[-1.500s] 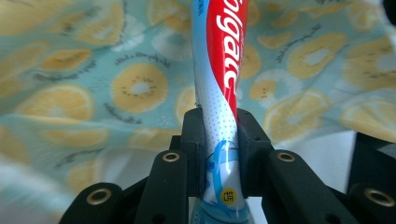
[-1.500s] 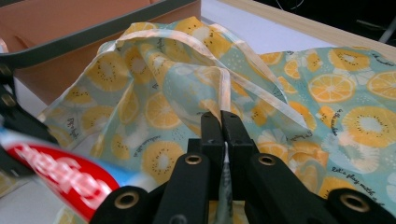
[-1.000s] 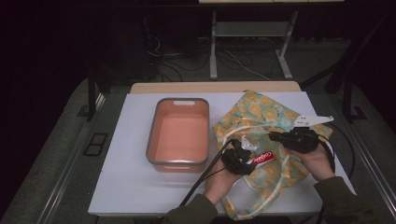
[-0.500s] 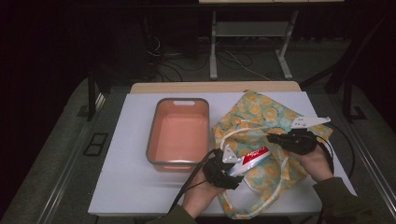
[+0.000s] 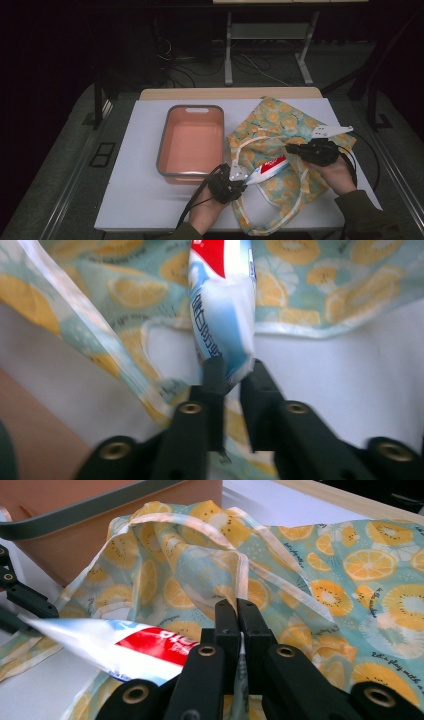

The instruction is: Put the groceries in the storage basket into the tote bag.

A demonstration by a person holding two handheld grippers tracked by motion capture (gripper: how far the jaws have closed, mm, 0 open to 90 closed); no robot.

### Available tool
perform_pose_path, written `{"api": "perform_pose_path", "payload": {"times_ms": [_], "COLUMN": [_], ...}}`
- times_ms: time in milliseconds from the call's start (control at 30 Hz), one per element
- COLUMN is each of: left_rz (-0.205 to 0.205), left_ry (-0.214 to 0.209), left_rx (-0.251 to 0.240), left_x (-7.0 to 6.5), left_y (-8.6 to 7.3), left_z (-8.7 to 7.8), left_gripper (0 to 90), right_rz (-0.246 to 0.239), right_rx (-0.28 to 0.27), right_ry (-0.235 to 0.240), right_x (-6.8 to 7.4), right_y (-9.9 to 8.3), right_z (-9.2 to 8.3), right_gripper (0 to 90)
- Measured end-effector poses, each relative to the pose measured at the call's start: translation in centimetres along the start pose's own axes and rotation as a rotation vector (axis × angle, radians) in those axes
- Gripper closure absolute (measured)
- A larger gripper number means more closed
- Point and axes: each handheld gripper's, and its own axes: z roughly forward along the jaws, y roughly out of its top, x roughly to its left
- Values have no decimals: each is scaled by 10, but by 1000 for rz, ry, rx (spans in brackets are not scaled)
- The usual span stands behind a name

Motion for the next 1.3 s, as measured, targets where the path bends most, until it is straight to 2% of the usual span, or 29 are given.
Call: {"api": "perform_pose_path", "payload": {"times_ms": [100, 367, 500, 667, 933, 1100, 1300], "left_rz": [-5, -7, -16, -45, -81, -82, -88], "left_ry": [-9, -8, -20, -41, -68, -74, -91], "left_rx": [-2, -1, -18, -51, -74, -80, -119], "left_x": [1, -5, -8, -8, -3, 1, 5], "left_y": [5, 28, 38, 54, 76, 76, 67], "left_z": [6, 26, 39, 59, 85, 85, 62], "left_gripper": [883, 887, 889, 889, 889, 878, 797], "right_rz": [-1, 0, -2, -4, -2, 0, 0], "right_rx": [1, -6, -6, -3, 3, 3, 5], "right_ry": [0, 2, 5, 6, 7, 9, 10], "right_x": [1, 0, 1, 0, -2, -1, -1], "right_y": [0, 0, 0, 0, -2, -2, -3], "right_z": [0, -1, -1, 0, -1, -1, -1], "right_gripper": [884, 884, 884, 884, 884, 884, 884]}}
